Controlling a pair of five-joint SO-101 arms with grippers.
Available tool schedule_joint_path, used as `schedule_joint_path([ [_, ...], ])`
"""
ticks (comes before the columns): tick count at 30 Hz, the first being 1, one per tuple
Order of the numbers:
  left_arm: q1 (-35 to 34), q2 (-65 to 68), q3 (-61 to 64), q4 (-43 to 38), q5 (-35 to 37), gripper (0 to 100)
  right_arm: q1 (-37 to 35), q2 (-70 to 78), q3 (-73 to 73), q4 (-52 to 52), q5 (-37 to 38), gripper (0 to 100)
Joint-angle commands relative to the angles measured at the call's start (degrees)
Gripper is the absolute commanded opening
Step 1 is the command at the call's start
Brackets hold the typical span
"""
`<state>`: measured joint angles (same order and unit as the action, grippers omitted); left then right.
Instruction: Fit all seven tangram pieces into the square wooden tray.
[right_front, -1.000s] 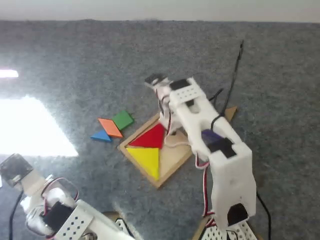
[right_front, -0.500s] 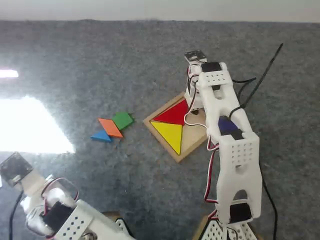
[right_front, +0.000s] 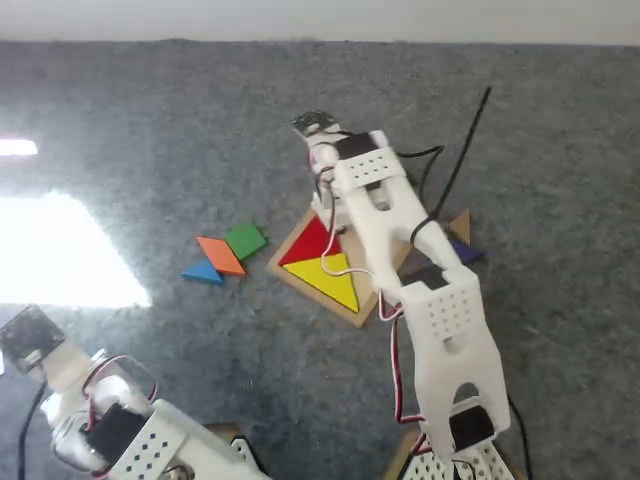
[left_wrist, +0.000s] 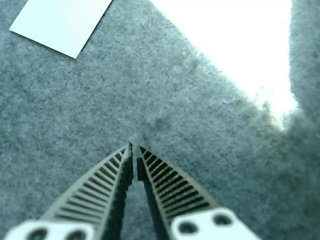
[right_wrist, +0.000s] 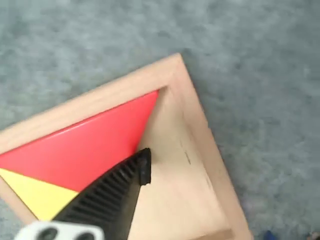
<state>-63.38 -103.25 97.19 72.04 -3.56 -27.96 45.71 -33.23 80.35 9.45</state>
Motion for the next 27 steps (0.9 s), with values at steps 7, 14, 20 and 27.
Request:
schedule_joint_path([
  [7, -0.18, -0.97, -0.84, -0.09, -0.09, 1, 6.46, -13.58, 0.00, 8.48, 3.96, 54.5],
  [14, -0.18, -0.97, -0.84, -0.09, -0.09, 1, 5.85, -35.82, 22.42, -0.22, 4.22, 54.5],
  [20, -0.35, -0.97, -0.84, -0.09, 0.09, 1, 9.45, -55.43, 53.71, -15.96, 4.22, 54.5],
  [27, -0.26, -0.97, -0.84, -0.09, 0.09, 1, 4.26, -60.79, 77.89, -32.75, 4.31, 54.5],
])
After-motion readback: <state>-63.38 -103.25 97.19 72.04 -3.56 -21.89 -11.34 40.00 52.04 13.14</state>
